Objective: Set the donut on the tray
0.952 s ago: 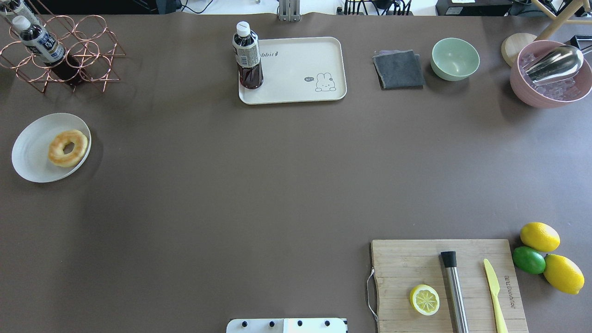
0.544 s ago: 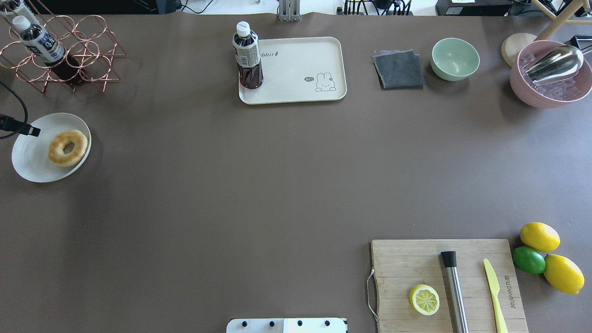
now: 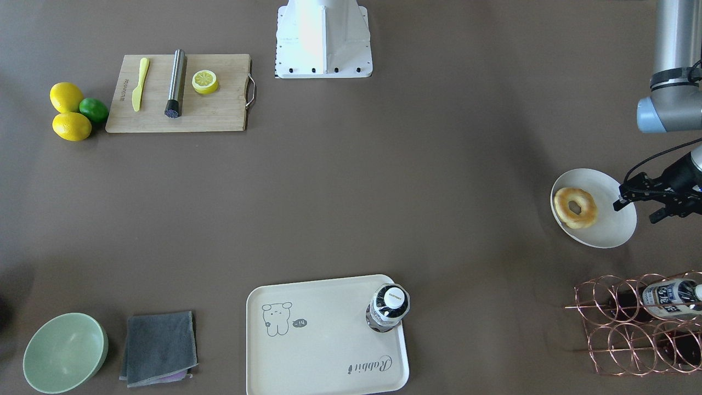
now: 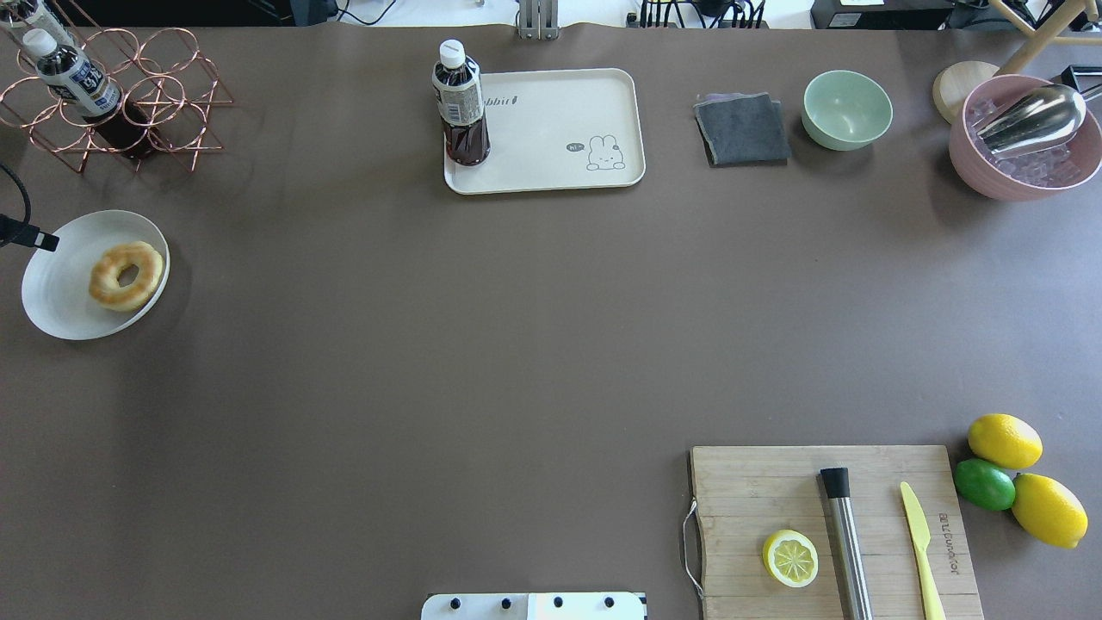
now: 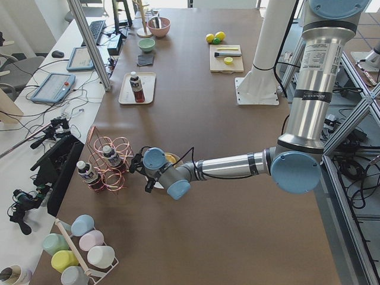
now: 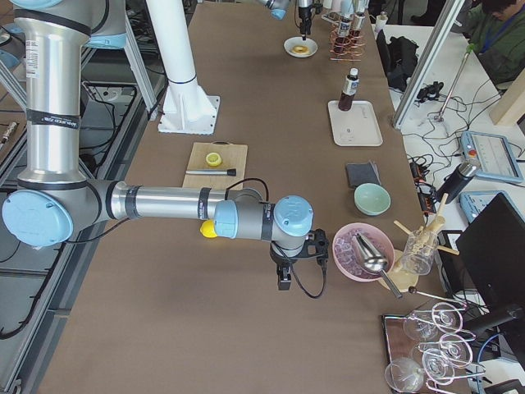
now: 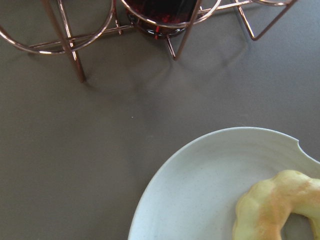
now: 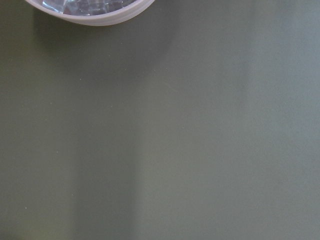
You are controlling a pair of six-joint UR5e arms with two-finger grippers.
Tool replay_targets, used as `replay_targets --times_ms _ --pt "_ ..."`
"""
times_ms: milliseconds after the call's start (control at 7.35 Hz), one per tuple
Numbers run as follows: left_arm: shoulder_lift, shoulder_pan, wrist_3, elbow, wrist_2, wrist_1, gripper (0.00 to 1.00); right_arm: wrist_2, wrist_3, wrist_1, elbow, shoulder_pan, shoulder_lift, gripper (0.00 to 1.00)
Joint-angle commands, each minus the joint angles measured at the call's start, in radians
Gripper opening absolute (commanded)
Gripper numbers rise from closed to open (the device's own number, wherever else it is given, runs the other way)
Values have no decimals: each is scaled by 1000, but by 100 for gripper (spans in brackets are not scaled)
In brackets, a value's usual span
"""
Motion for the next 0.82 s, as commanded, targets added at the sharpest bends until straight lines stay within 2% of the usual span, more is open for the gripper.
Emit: replay_targets --times_ms 0,136,408,680 --pt "-1 -15 77 31 44 56 97 -1 0 0 0 0 1 100" --pt "-18 -14 75 58 69 54 97 1 0 0 2 0 1 100" --pt "-24 -11 68 71 59 49 85 1 0 0 0 0 1 100" --pt "-36 -6 64 74 16 49 83 1 0 0 0 0 1 100"
